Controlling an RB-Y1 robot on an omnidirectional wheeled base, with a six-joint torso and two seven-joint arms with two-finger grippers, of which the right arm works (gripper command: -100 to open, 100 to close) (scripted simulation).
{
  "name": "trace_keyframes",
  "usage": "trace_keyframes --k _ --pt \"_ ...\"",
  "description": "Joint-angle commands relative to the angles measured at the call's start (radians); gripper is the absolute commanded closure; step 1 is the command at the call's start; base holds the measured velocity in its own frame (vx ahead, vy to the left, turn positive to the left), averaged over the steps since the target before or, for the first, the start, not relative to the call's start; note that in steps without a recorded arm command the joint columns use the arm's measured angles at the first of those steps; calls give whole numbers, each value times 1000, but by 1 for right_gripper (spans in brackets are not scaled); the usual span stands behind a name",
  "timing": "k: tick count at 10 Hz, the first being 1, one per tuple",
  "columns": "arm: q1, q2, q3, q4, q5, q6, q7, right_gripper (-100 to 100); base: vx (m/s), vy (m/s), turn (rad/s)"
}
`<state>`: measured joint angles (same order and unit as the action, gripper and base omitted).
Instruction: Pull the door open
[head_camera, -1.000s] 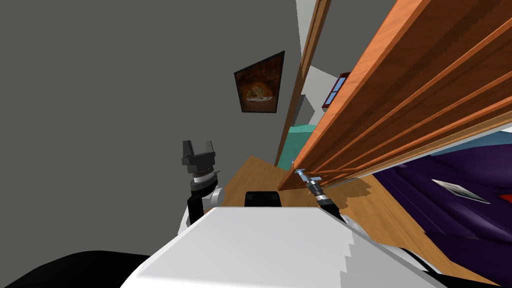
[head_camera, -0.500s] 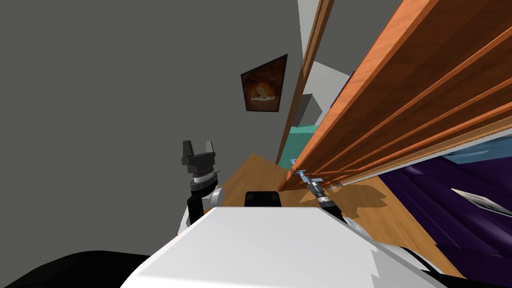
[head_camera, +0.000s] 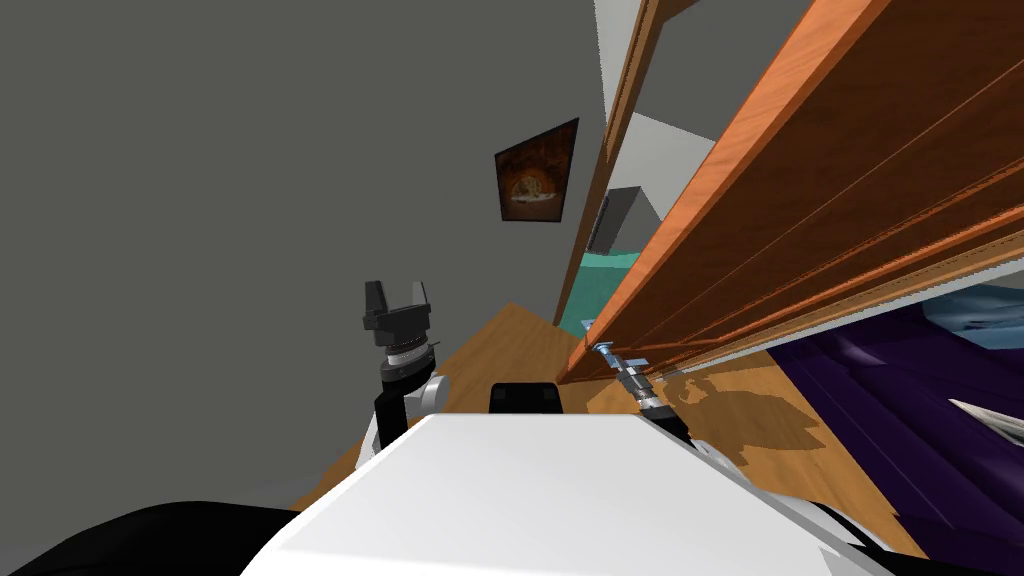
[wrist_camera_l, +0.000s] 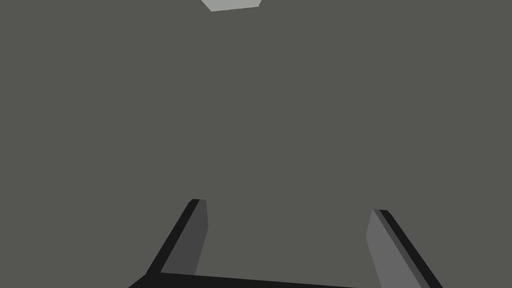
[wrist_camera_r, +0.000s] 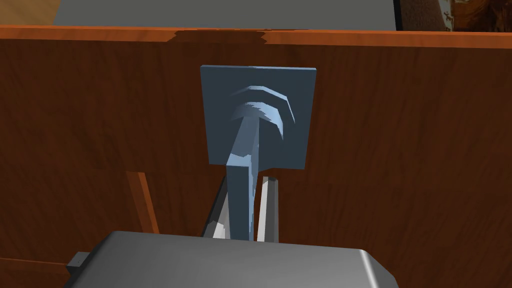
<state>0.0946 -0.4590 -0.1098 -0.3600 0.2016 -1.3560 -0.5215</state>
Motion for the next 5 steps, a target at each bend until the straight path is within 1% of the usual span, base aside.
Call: trace_keyframes --k 1,3,4,5 --pt "3 -4 -3 6 1 -12 -1 100 -238 -86 179" --pt "6 -6 -5 11 3 -22 -1 100 -214 -67 126" --pt "-7 -3 -2 29 3 -27 1 100 -100 -28 28" --pt "-13 -1 22 18 -14 -8 8 100 -138 -21 86"
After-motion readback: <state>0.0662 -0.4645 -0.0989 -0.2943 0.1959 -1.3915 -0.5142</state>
